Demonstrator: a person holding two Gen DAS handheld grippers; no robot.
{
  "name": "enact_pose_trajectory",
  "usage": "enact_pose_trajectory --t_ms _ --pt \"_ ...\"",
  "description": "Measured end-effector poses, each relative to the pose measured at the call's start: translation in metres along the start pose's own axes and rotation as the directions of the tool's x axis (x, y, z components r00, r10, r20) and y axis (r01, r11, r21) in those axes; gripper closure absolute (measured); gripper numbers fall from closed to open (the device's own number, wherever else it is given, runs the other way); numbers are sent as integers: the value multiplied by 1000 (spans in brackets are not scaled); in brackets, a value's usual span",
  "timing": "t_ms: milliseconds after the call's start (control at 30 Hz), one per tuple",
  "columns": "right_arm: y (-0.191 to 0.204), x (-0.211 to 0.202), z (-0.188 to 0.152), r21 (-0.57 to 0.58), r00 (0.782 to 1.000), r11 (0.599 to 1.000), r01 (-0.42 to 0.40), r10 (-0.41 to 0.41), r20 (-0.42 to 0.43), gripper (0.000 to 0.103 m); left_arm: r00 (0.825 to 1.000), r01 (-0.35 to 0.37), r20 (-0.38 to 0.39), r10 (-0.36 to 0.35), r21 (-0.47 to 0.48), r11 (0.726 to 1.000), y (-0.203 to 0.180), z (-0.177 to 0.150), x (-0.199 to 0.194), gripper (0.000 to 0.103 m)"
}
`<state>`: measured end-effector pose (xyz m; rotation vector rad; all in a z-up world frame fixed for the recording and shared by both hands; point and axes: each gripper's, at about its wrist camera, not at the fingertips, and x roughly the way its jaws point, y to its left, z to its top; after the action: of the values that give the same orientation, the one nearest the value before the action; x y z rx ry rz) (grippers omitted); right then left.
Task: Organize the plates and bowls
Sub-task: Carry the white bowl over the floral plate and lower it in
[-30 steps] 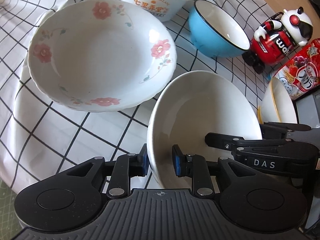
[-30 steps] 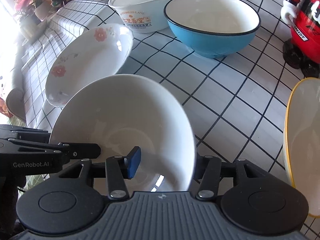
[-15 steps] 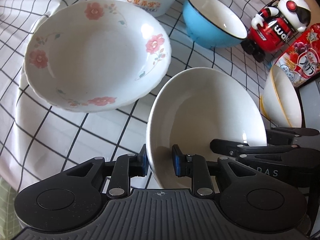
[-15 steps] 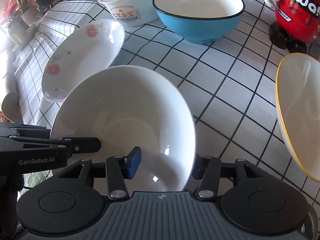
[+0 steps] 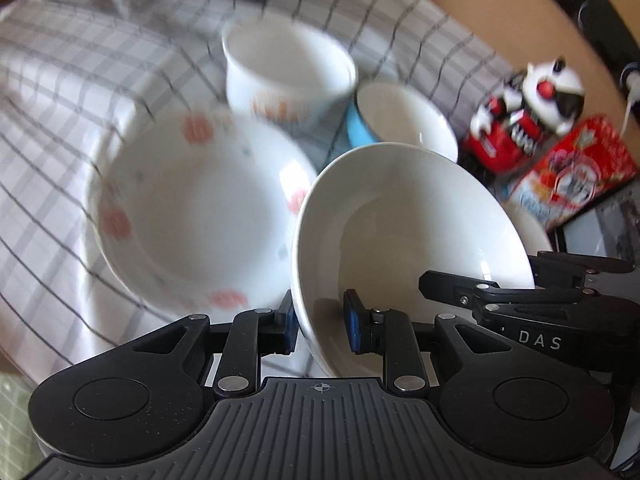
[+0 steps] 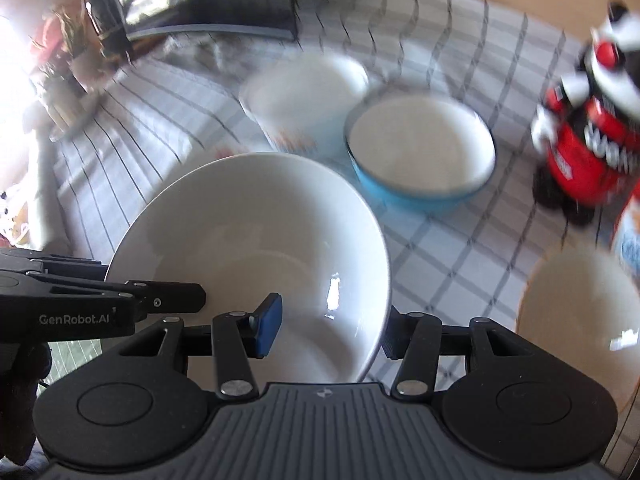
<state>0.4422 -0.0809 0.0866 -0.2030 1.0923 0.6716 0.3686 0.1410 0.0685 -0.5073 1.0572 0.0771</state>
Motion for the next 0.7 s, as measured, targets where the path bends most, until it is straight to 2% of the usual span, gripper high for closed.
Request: enact_pose_trajectory --t_ms 167,367,500,700 --pt "25 -8 36 -32 997 999 -8 10 72 53 998 -33 63 30 49 998 9 30 -26 75" --pt "57 5 65 -37 994 999 -23 26 103 53 990 -83 121 75 61 995 36 55 -45 75" --pt "72 24 73 -16 996 999 -28 30 80 53 990 -99 105 91 74 992 58 61 -42 73" --pt "84 59 67 12 1000 1000 -7 6 12 53 997 -70 31 68 63 996 88 64 -16 73"
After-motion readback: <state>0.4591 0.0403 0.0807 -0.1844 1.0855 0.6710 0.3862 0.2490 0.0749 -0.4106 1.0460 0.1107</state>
